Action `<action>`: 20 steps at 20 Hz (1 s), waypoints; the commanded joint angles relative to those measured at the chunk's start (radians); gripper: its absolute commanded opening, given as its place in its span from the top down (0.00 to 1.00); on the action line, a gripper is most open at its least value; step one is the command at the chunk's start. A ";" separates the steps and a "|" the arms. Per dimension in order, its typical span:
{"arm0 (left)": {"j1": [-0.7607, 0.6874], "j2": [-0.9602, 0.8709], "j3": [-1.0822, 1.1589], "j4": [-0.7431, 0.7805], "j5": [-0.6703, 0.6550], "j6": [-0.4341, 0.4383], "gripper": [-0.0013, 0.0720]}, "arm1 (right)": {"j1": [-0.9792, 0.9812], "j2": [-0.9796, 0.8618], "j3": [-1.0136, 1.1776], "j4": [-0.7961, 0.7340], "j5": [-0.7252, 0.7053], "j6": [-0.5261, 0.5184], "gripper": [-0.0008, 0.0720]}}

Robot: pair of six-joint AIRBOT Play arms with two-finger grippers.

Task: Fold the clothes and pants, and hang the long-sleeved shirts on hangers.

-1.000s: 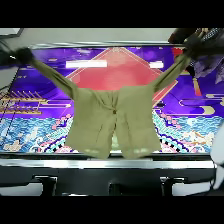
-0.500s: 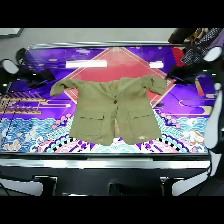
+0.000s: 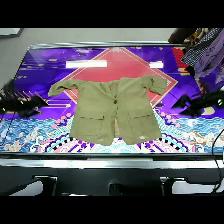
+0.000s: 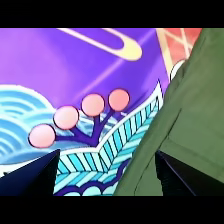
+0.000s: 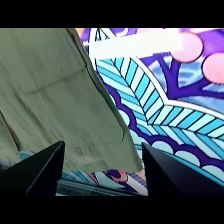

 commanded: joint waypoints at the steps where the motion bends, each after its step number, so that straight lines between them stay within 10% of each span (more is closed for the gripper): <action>1: -0.006 0.055 -0.241 -0.132 0.031 0.053 0.07 | 0.007 0.024 -0.249 0.038 -0.056 -0.072 0.22; 11: -0.048 0.050 -0.299 -0.132 0.078 0.053 0.07 | 0.011 0.022 -0.483 0.157 -0.225 -0.129 0.24; 16: -0.048 0.040 -0.299 -0.132 0.077 0.053 0.07 | 0.011 0.021 -0.508 0.180 -0.229 -0.151 0.95; 20: -0.062 0.002 -0.300 -0.137 0.077 0.061 0.07 | 0.011 0.022 -0.508 0.223 -0.219 -0.150 0.95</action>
